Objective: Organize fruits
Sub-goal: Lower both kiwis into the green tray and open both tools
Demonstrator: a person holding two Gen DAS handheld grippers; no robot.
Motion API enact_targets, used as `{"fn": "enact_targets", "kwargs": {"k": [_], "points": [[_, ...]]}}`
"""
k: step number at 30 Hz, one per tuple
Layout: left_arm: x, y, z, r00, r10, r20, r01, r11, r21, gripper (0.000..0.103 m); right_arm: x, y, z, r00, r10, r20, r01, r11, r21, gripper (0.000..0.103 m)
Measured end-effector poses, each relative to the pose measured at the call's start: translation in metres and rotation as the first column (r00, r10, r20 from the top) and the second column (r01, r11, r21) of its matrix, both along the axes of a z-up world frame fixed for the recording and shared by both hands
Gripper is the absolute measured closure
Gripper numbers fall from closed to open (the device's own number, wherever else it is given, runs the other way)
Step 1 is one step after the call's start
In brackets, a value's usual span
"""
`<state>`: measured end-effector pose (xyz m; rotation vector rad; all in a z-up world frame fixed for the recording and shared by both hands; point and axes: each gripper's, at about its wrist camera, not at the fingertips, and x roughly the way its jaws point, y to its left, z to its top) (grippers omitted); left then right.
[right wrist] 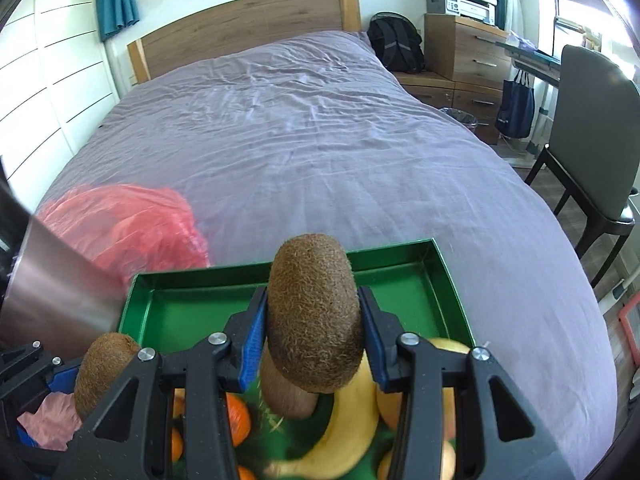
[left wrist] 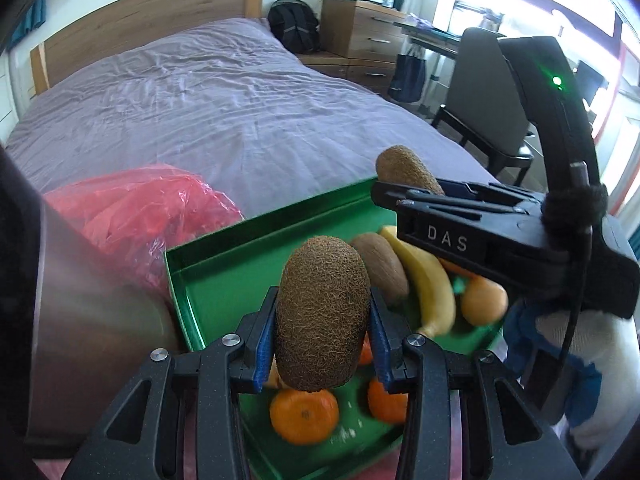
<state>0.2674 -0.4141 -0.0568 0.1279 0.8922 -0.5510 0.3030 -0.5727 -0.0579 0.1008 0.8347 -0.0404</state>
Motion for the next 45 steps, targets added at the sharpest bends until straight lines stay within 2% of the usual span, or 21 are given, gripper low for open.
{"fn": "enact_targets", "kwargs": {"k": [9, 20, 30, 32, 33, 34, 38, 40, 45], "points": [[0.032, -0.007, -0.031, 0.996, 0.086, -0.021, -0.085, 0.995, 0.043, 0.067, 0.031, -0.001, -0.031, 0.998, -0.041, -0.043, 0.038, 0.998, -0.052, 0.066], [0.044, -0.007, -0.056, 0.992, 0.098, -0.074, -0.092, 0.993, 0.072, 0.067, 0.036, -0.006, -0.044, 0.996, -0.061, -0.059, 0.057, 0.996, -0.063, 0.065], [0.042, -0.007, -0.055, 0.993, 0.100, -0.069, -0.094, 0.992, 0.079, 0.066, 0.040, -0.007, -0.050, 0.994, -0.039, -0.105, 0.031, 0.997, -0.077, 0.065], [0.038, -0.008, -0.050, 0.995, 0.093, -0.046, -0.088, 0.992, 0.088, 0.062, 0.038, -0.008, -0.048, 0.994, -0.038, -0.104, 0.030, 0.997, -0.071, 0.059], [0.038, -0.008, -0.049, 0.995, 0.090, -0.039, -0.086, 0.992, 0.092, 0.058, 0.037, -0.008, -0.047, 0.994, -0.038, -0.102, 0.032, 0.997, -0.068, 0.050], [0.036, -0.008, -0.047, 0.995, 0.089, -0.033, -0.086, 0.992, 0.095, 0.054, 0.036, -0.008, -0.046, 0.994, -0.040, -0.100, 0.033, 0.997, -0.070, 0.046], [0.029, -0.003, -0.040, 0.996, 0.090, -0.028, -0.087, 0.992, 0.091, 0.050, 0.027, -0.006, -0.038, 0.995, -0.037, -0.094, 0.031, 0.997, -0.069, 0.039], [0.024, -0.001, -0.035, 0.996, 0.086, -0.014, -0.084, 0.992, 0.091, 0.049, 0.020, -0.005, -0.033, 0.995, -0.034, -0.089, 0.027, 0.997, -0.070, 0.032], [0.004, 0.004, -0.015, 0.998, 0.058, 0.030, -0.061, 0.995, 0.082, 0.045, -0.008, -0.002, -0.012, 0.998, -0.021, -0.055, 0.018, 0.998, -0.056, 0.025]]}}
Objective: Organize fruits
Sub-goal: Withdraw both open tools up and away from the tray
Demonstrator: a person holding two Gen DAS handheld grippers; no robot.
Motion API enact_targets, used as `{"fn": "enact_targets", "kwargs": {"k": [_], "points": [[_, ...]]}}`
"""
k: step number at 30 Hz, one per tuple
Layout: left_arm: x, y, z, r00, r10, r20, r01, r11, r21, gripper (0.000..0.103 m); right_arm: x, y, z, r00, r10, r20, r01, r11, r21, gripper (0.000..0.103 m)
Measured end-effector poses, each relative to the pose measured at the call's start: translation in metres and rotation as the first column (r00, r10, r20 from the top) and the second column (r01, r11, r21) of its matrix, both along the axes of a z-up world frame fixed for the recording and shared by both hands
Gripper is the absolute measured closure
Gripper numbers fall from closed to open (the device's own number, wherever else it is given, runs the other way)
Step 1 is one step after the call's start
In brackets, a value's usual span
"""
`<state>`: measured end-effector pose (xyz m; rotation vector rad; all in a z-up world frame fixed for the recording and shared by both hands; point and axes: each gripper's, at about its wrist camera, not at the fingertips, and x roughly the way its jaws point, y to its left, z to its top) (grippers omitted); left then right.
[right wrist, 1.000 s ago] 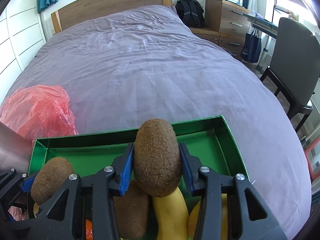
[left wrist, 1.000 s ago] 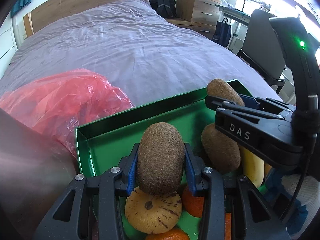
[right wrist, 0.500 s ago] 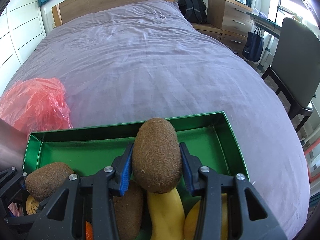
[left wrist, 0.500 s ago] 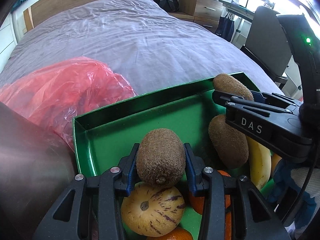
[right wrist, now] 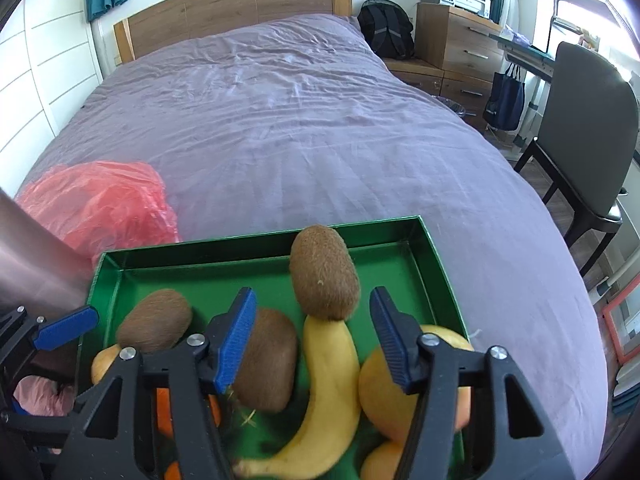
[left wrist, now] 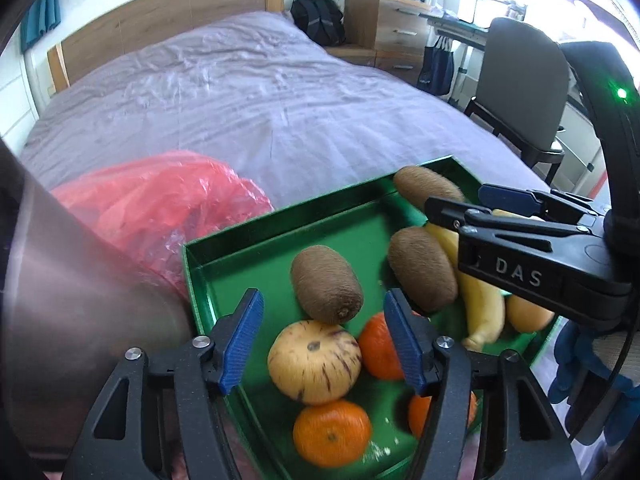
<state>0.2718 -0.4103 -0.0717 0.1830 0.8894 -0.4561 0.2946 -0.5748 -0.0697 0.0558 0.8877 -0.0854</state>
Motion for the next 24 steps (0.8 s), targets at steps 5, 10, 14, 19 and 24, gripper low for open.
{"fn": "enact_targets", "kwargs": {"k": [5, 10, 14, 19, 24], "points": [[-0.021, 0.010, 0.020, 1.000, -0.024, 0.015, 0.024, 0.999, -0.024, 0.045, -0.031, 0.007, 0.022, 1.000, 0.011, 0.029, -0.011, 1.000, -0.002, 0.022], [-0.053, 0.030, 0.034, 0.999, -0.035, 0.023, 0.036, 0.998, -0.042, 0.044, -0.070, 0.021, 0.036, 0.999, 0.024, 0.037, -0.025, 1.000, 0.008, 0.016], [-0.081, 0.051, 0.043, 0.998, -0.034, 0.044, 0.035, 0.999, -0.033, 0.044, -0.096, 0.034, 0.038, 0.999, 0.034, 0.032, -0.034, 0.999, 0.016, 0.015], [-0.114, 0.082, 0.054, 0.997, -0.014, 0.081, 0.015, 1.000, -0.012, 0.042, -0.132, 0.054, 0.036, 0.999, 0.032, 0.022, -0.033, 0.998, 0.044, 0.013], [-0.142, 0.121, 0.058, 0.994, 0.027, 0.105, -0.030, 0.999, 0.022, 0.042, -0.165, 0.079, 0.036, 0.999, 0.033, 0.029, -0.035, 0.998, 0.061, 0.011]]}}
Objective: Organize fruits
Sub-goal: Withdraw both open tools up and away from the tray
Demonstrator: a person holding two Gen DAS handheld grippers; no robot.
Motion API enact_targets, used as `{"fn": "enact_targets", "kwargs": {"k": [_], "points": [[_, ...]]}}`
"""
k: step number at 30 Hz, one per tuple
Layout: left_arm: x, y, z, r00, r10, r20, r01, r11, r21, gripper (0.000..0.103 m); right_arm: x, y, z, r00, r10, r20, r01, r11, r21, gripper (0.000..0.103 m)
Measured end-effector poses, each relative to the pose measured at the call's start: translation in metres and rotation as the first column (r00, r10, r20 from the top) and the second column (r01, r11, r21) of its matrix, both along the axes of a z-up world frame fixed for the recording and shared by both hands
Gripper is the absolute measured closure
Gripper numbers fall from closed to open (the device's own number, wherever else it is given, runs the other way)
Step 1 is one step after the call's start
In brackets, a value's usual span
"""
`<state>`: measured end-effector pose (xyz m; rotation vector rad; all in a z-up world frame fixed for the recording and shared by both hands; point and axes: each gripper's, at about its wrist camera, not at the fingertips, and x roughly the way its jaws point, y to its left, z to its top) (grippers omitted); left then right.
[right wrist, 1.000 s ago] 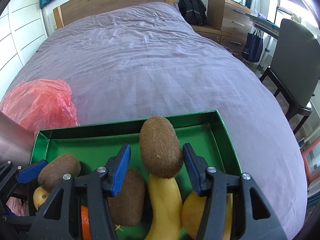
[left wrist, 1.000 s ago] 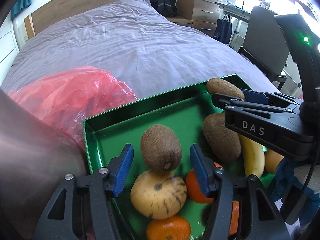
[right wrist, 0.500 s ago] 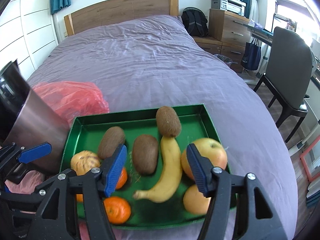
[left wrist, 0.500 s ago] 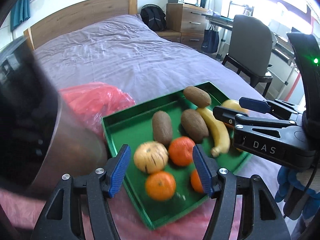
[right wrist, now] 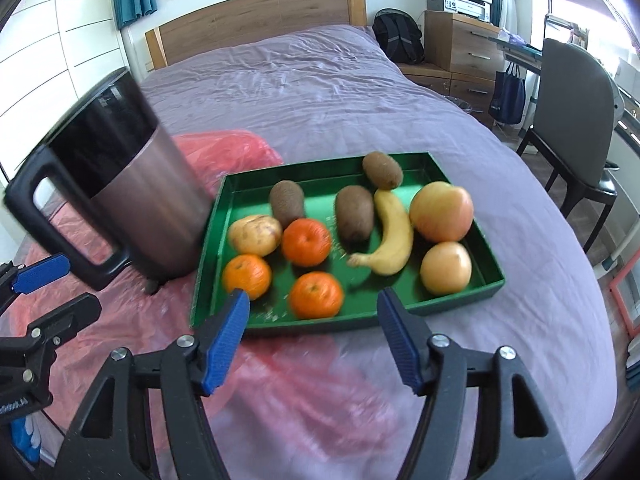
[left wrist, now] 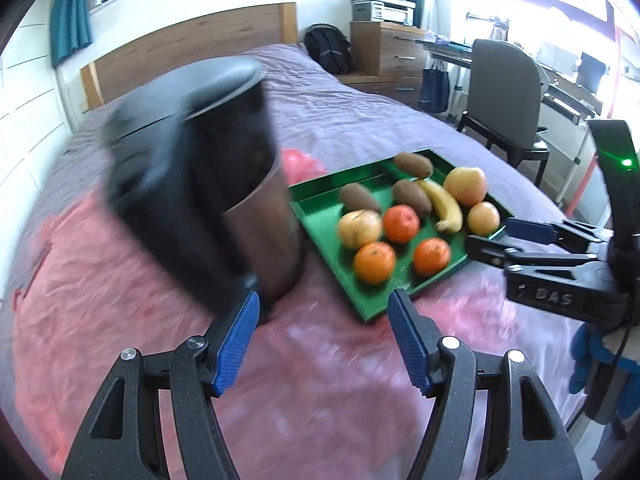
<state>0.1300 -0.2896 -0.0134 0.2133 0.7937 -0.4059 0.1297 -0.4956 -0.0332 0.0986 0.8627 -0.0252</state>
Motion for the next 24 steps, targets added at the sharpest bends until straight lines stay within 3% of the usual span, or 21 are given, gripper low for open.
{"fn": "enact_targets", "kwargs": {"k": [3, 12, 14, 16, 17, 24], "points": [[-0.016, 0.025, 0.003, 0.999, 0.041, 0.011, -0.041, 0.999, 0.007, 0.041, -0.020, 0.022, 0.005, 1.000, 0.014, 0.017, -0.014, 1.000, -0.012, 0.000], [-0.058, 0.100, 0.017, 0.987, 0.152, 0.046, -0.151, 0.988, -0.026, 0.040, -0.063, 0.091, 0.022, 0.995, 0.086, 0.054, -0.083, 0.995, -0.051, 0.000], [-0.064, 0.113, 0.019, 0.984, 0.171, 0.052, -0.170, 0.985, -0.035, 0.028, -0.069, 0.104, 0.025, 0.994, 0.093, 0.061, -0.089, 0.994, -0.063, 0.000], [-0.073, 0.128, 0.021, 0.979, 0.196, 0.057, -0.193, 0.980, -0.053, 0.004, -0.076, 0.117, 0.027, 0.992, 0.104, 0.066, -0.099, 0.992, -0.076, 0.000], [-0.077, 0.135, 0.021, 0.977, 0.204, 0.057, -0.201, 0.978, -0.055, 0.001, -0.077, 0.123, 0.028, 0.992, 0.108, 0.068, -0.102, 0.991, -0.080, 0.000], [-0.092, 0.178, 0.022, 0.963, 0.262, 0.061, -0.257, 0.963, -0.085, 0.001, -0.092, 0.155, 0.035, 0.985, 0.141, 0.099, -0.129, 0.984, -0.120, 0.000]]}}
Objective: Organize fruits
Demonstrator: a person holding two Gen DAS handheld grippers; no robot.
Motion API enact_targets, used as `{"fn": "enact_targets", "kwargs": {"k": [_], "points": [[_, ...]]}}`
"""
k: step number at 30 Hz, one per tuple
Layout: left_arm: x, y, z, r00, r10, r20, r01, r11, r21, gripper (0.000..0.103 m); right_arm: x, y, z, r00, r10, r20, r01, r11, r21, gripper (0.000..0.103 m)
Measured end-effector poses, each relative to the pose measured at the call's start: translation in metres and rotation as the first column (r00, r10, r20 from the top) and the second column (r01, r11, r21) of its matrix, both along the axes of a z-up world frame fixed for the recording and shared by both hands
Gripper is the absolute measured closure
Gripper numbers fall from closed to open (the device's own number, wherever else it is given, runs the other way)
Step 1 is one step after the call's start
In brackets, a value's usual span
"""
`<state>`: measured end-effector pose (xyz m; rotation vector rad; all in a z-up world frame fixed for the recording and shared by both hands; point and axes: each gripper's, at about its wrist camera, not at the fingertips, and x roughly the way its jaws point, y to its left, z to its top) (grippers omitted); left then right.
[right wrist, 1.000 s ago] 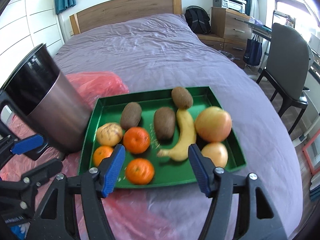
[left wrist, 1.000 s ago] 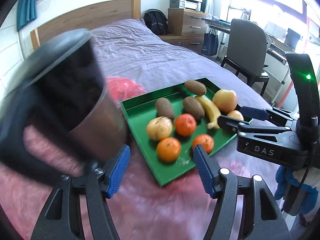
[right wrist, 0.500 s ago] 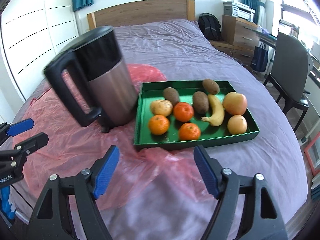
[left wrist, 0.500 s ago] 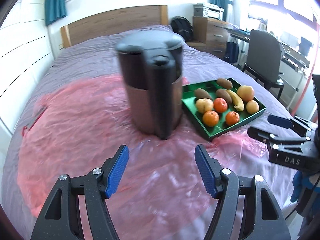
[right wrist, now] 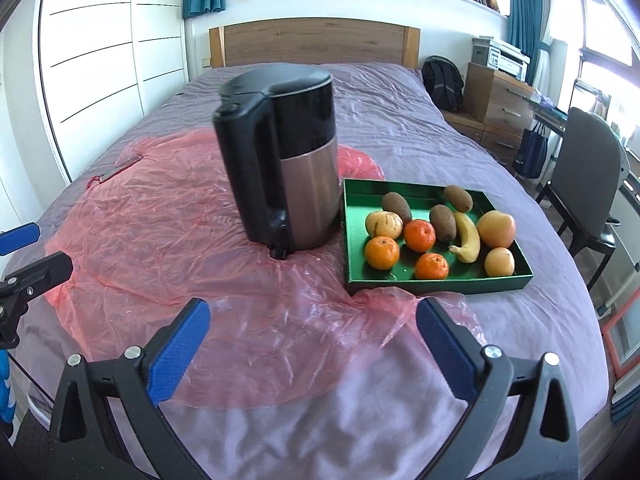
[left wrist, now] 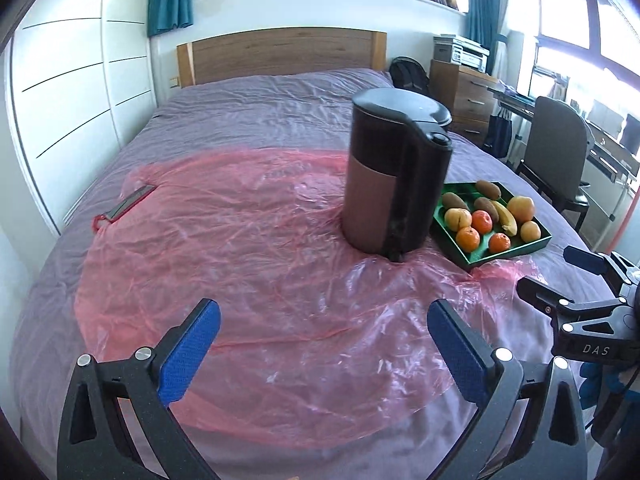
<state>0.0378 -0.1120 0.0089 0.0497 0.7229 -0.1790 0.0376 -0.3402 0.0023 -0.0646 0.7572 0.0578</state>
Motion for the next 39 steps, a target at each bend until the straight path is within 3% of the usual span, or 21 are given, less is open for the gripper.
{"fn": "enact_targets", "kwargs": {"k": [16, 39], "points": [[-0.013, 0.029, -0.003, 0.996, 0.079, 0.034, -0.079, 0.997, -0.020, 0.001, -0.016, 0.003, 0.006, 0.999, -0.044, 0.031, 0.045, 0.998, -0.047, 0.000], [-0.016, 0.012, 0.001, 0.998, 0.035, 0.043, -0.035, 0.999, 0.010, 0.001, -0.020, -0.027, 0.004, 0.995, -0.094, 0.022, 0.095, 0.995, -0.030, 0.000]]}}
